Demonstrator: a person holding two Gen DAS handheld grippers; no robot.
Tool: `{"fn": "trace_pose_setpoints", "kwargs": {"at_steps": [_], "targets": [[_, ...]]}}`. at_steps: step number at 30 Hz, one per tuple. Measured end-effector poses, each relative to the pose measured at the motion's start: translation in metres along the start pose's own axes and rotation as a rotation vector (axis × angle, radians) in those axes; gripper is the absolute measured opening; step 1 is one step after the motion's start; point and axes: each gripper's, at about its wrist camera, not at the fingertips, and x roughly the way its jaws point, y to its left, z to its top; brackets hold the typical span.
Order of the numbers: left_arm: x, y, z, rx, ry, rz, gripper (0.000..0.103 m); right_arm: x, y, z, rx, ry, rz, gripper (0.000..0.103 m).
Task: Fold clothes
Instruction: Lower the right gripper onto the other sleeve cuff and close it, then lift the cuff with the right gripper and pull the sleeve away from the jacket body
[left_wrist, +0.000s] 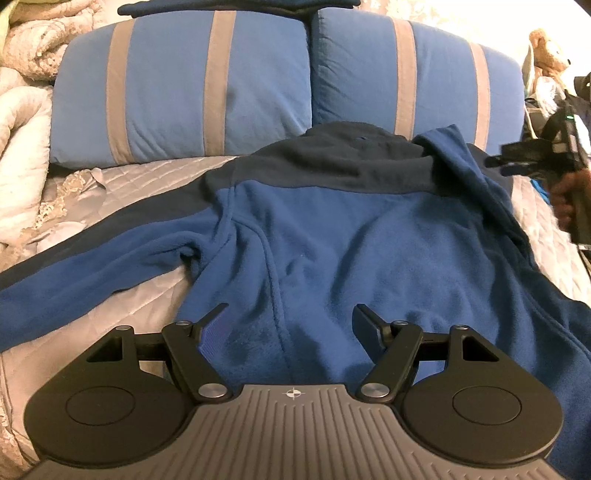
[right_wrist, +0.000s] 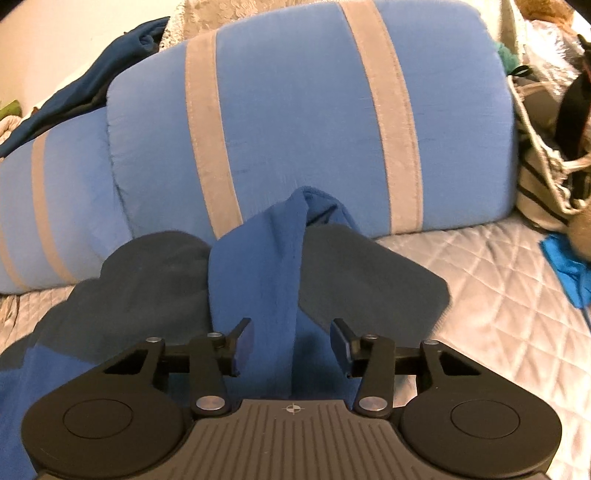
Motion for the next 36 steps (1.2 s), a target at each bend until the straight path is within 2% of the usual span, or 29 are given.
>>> {"fn": "trace_pose_setpoints", "kwargs": {"at_steps": [6, 8, 9, 10, 11, 12, 17, 21, 26, 30, 33, 36], "targets": [[0.003, 0.002, 0.002, -0.018, 0.010, -0.015, 0.071, 0.041, 0.008, 0.015, 0.010, -0.010, -0.013, 0.050], [0.004, 0.002, 0.002, -0.024, 0.014, -0.015, 0.071, 0.051, 0.011, 0.019, 0.014, 0.002, -0.004, 0.047], [0.004, 0.002, 0.002, -0.024, 0.015, -0.016, 0.071, 0.056, 0.013, 0.021, 0.017, 0.010, 0.002, 0.036], [0.004, 0.002, 0.002, -0.024, 0.017, -0.016, 0.071, 0.059, 0.015, 0.023, 0.018, 0.019, 0.006, 0.017], [0.005, 0.002, 0.002, -0.024, 0.018, -0.016, 0.071, 0.060, 0.016, 0.026, 0.014, 0.028, 0.008, 0.010], [0.004, 0.002, 0.003, -0.024, 0.018, -0.015, 0.071, 0.056, 0.017, 0.030, 0.011, 0.028, 0.011, 0.010], [0.004, 0.003, 0.002, -0.027, 0.015, -0.015, 0.071, 0.017, 0.026, 0.050, -0.041, -0.020, 0.035, 0.009], [0.003, 0.003, 0.002, -0.031, 0.013, -0.012, 0.071, -0.035, 0.033, 0.061, -0.150, -0.063, 0.058, 0.009], [0.001, 0.005, 0.001, -0.034, 0.011, -0.009, 0.071, -0.102, 0.020, 0.058, -0.182, -0.090, 0.075, 0.009], [-0.001, 0.005, 0.000, -0.031, 0.008, -0.003, 0.071, -0.143, 0.011, 0.039, -0.207, -0.095, 0.055, 0.009], [-0.002, 0.005, 0.000, -0.029, 0.005, 0.002, 0.071, -0.165, 0.013, 0.011, -0.294, -0.090, 0.027, 0.009], [-0.003, 0.005, -0.001, -0.028, 0.002, 0.006, 0.071, -0.181, 0.014, -0.025, -0.344, -0.051, 0.044, 0.008]]}}
